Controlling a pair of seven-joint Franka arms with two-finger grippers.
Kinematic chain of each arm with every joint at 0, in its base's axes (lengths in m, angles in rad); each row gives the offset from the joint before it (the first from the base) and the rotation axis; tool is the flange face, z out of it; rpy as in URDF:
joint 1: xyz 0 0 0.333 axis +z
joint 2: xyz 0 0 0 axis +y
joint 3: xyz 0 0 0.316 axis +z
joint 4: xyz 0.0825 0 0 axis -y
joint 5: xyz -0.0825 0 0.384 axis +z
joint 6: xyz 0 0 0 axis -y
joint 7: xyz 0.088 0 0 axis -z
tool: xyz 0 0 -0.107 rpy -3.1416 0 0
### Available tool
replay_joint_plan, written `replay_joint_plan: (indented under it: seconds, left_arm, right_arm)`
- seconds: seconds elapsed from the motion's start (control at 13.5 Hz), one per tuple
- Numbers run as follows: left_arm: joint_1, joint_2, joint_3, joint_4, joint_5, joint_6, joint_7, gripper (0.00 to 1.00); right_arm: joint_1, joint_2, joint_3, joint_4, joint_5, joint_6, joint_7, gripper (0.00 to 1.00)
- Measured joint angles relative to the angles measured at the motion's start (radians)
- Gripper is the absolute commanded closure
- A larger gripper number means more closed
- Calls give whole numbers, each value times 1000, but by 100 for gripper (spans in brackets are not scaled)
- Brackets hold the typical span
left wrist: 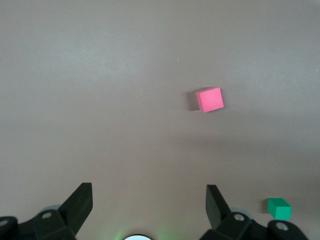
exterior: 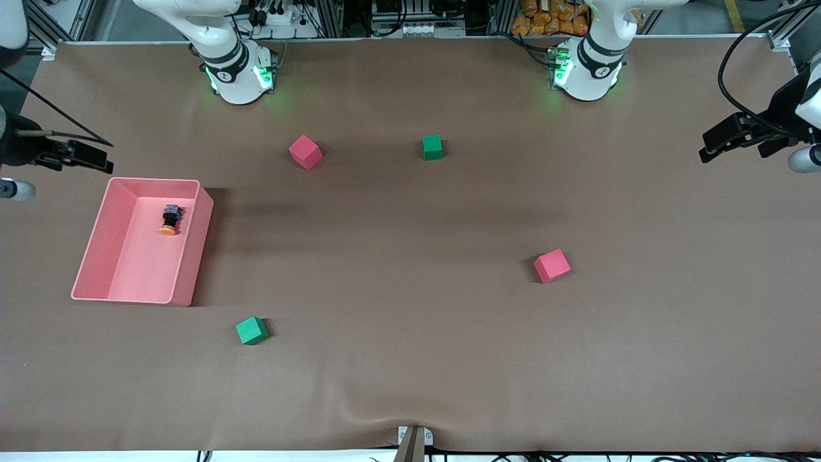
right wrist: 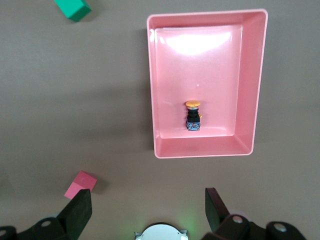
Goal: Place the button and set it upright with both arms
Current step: 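Reach the right gripper toward the yellow button in the pink tray, then lower the right gripper and grasp the button's black body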
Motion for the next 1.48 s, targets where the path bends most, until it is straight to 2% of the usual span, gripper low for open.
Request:
replay_joint_plan:
  seconds: [0.52, 0.96, 1.19, 1.48]
  left_arm:
    - [2, 0, 0, -1, 0, 0, 0, 0]
    - [4, 0, 1, -2, 0, 0, 0, 0]
    - [5, 1, 1, -2, 0, 0, 0, 0]
    - [5, 1, 1, -3, 0, 0, 0, 0]
  right_arm:
    - [-4, 7, -34, -255, -20, 242, -2, 0]
    - [-17, 31, -99, -527, -59, 625, -87, 0]
    - [-24, 103, -145, -552, -59, 706, -168, 0]
    - [-25, 209, -154, -558, -59, 772, -180, 0]
